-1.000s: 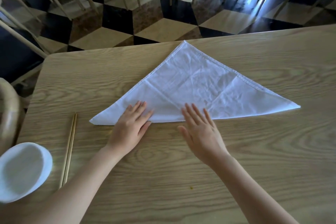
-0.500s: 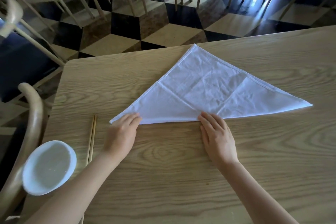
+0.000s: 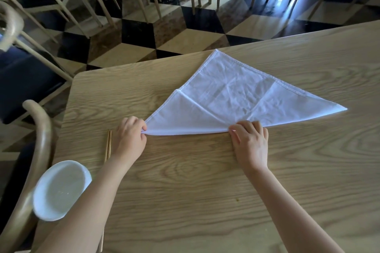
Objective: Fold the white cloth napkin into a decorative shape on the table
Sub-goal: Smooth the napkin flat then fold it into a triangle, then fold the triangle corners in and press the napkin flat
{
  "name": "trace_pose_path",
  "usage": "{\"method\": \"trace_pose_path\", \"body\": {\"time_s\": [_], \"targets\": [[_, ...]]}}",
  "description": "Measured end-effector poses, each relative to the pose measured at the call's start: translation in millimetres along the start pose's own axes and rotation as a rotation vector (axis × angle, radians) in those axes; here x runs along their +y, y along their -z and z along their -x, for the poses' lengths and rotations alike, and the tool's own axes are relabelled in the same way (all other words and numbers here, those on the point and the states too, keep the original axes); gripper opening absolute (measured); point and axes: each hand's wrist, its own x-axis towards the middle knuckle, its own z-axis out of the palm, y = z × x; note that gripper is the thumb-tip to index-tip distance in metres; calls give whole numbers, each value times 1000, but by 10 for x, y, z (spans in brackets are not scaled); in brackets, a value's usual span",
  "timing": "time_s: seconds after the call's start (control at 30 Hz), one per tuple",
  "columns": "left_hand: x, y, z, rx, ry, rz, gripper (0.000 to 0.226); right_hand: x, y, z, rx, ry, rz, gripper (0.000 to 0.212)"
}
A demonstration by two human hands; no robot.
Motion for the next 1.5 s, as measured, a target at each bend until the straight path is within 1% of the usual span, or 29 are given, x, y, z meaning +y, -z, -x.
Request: {"method": "trace_pose_path", "body": {"time_s": [0.1,0.2,0.3,0.43,0.5,0.57,0.67,0.77,0.87,0.93,1.07,1.13,1.23,1.4,1.5], "targets": [[3,70,43,40,-26,31,17,61,-1,-44,-52,35,-13,3],[-3,141,66,55,22,155,13,98,36,-43,-112,53,-25,5],[-33,258,-15,39,16,305,14,76,80,-37,-158,17,-11,8],[101,562,-261,114,-8,397,12,-14,129,-99,-218,-70,15,12],[226,707,-435,115,54,491,14,-82,166,-130,-246,-132,30,13],[364,790,-667,88,160,656,20,-132,192,-148,-257,-204,34,12],[597,799,-1087,66,295,911,24,-184,217,-177,-276,-341,9,2],[865,712,-1512,41,363,1026,22,-219,215,-184,-297,-469,-10,6],[1127,517,-1890,-16,380,967,14,-245,201,-155,-258,-526,-24,4],[1301,349,-2091,-45,341,913,11,-251,172,-130,-222,-540,-19,9],[1588,-17,-2404,-72,217,740,18,-265,130,-106,-209,-537,11,16],[1705,-191,-2505,-110,161,671,21,-248,106,-89,-200,-517,22,20],[1809,-409,-2587,-184,124,611,19,-211,80,-73,-160,-480,33,24],[1812,-617,-2634,-219,104,583,20,-202,42,-77,-137,-455,72,25],[1812,-679,-2650,-194,96,607,18,-195,25,-60,-121,-444,80,26]]}}
